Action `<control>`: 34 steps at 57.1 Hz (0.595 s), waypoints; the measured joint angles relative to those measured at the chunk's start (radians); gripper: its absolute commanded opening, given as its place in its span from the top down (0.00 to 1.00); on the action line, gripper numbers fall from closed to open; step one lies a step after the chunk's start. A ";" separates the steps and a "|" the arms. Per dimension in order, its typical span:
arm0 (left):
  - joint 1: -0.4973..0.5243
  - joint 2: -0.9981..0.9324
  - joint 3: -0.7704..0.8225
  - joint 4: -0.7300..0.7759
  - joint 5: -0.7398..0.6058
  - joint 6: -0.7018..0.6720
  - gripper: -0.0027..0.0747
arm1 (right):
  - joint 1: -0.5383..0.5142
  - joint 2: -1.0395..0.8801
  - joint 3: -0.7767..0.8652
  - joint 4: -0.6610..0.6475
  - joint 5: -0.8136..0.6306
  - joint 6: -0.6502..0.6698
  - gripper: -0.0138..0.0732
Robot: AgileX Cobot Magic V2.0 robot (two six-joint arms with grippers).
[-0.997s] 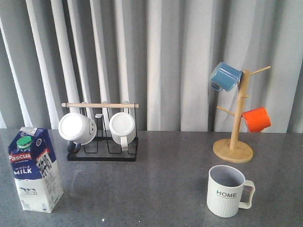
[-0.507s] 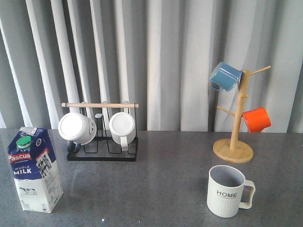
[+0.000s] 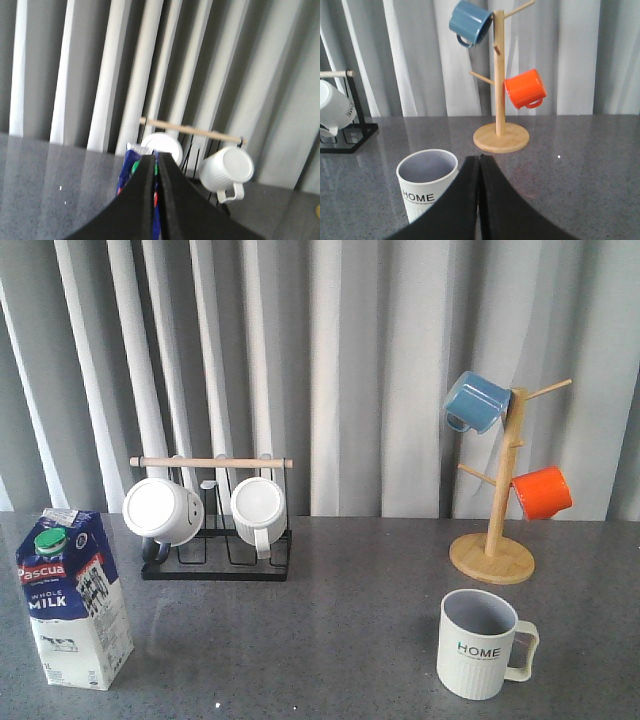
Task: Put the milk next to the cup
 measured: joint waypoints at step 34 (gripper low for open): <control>0.000 0.241 -0.205 0.000 0.102 0.146 0.35 | 0.000 0.230 -0.086 0.034 -0.019 -0.044 0.27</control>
